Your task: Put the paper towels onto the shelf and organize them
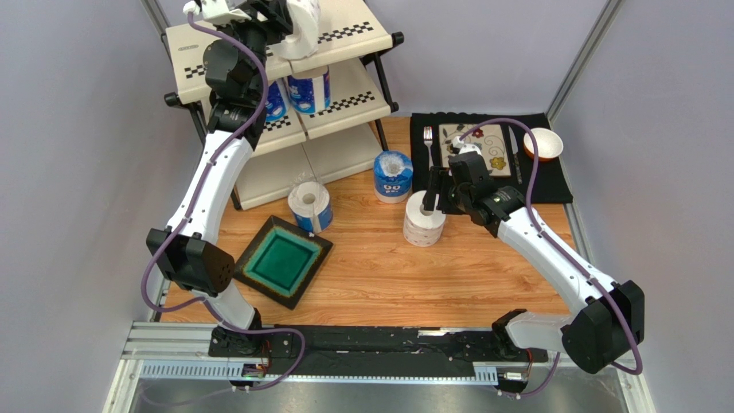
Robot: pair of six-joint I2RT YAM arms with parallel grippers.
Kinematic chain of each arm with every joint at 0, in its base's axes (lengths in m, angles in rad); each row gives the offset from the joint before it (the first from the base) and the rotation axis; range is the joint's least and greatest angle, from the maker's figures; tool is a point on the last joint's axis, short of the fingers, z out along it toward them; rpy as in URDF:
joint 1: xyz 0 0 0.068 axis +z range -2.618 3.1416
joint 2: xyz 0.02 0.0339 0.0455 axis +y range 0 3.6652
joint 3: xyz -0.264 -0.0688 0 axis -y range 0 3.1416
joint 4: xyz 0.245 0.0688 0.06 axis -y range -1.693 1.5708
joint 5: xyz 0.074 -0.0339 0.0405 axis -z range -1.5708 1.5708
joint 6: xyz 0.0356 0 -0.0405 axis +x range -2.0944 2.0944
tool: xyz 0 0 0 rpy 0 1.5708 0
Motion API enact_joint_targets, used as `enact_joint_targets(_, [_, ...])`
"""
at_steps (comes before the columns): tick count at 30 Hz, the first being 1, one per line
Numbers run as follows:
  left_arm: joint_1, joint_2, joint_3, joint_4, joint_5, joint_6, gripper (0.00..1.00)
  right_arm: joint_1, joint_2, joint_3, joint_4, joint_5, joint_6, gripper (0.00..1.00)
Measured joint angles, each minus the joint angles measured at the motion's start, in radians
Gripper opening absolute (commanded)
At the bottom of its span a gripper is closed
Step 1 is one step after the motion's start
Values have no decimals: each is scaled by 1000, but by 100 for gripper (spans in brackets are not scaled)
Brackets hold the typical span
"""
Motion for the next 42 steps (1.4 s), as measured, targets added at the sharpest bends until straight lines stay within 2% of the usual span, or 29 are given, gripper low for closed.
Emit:
enact_joint_targets(8, [14,46,15,29,6,-10,72,-1,0,0,0,0,0,70])
enact_joint_targets(13, [19,-3,-77,90,19,-23,72,-1,0,0,0,-2,0,70])
enact_joint_targets(19, [19,-148,-227,129,44,-24,75,-3,0,0,0,-15,0,70])
enact_joint_targets(24, [19,-335,-394,185,67,-21,76,-3,1,0,0,-26,0,69])
enact_joint_targets(28, [19,-408,-441,206,87,-13,76,-3,1,0,0,-33,0,69])
enact_joint_targets(32, [19,-408,-445,202,132,10,76,-3,1,0,0,-35,0,69])
enact_joint_targets(37, [19,-337,-387,85,226,88,76,-3,1,-2,1,-35,0,69])
enact_joint_targets(42, [19,-321,-415,13,277,162,76,-3,2,-6,0,-41,0,69])
